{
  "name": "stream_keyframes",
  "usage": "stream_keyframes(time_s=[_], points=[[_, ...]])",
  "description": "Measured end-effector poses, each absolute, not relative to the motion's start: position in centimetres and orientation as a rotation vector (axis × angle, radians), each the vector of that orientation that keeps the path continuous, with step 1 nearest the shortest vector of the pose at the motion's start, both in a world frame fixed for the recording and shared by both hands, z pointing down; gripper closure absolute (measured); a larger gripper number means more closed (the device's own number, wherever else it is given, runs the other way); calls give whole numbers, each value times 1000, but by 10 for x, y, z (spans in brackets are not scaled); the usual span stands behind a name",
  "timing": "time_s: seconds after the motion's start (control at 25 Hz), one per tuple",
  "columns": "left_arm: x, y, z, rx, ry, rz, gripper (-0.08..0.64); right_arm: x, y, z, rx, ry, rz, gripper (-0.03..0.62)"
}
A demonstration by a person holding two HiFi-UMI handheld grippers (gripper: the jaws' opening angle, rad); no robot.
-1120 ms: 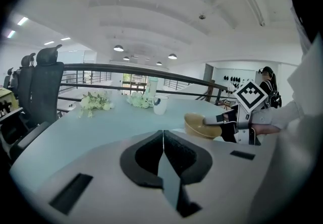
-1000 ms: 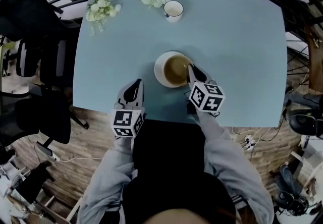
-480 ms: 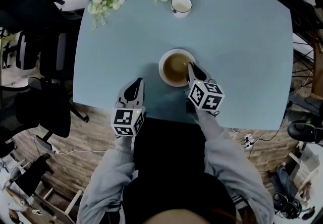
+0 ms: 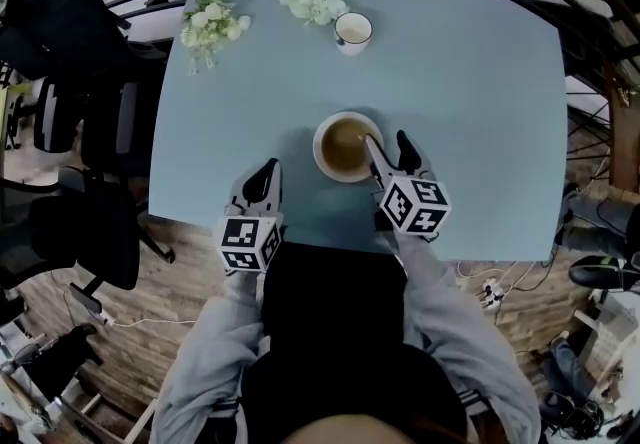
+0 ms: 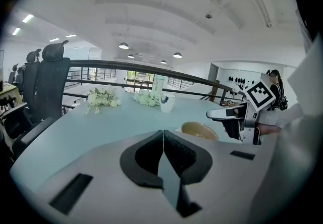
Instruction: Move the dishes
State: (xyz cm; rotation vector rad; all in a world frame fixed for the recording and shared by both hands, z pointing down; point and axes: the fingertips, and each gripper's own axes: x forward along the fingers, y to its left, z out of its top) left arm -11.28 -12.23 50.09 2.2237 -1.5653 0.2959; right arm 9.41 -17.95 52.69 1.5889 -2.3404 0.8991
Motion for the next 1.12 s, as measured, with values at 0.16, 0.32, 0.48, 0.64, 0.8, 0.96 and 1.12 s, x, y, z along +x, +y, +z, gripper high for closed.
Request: stream_keyframes(time_s=[0.16,0.32,0.48,0.64,0.8,0.96,1.12], points=[[-105,-130,482,2271,-1557,251,543,106,-174,507,1582,-2396,801,241],[-94,-138,472,2304,-1532,218,543,123,-170,488,1602,-2427,691,169],[-84,-146,463,2329,-1524,206,543,145,-170,476,1638,-2419,640,117],[-77,-153,454,2341,-1529,198,543,161,-176,473,1637,-2411,615,117],[-75,-159,450,2340,-1526,197,543,161,-195,464,1592,-2459,601,119],[-76,-170,448,2336,-1538,195,543,151,-222,458,1509,-2501,535,126],[-82,-181,448,2325,-1552,200,543,136,-253,460,1406,-2521,450,205]])
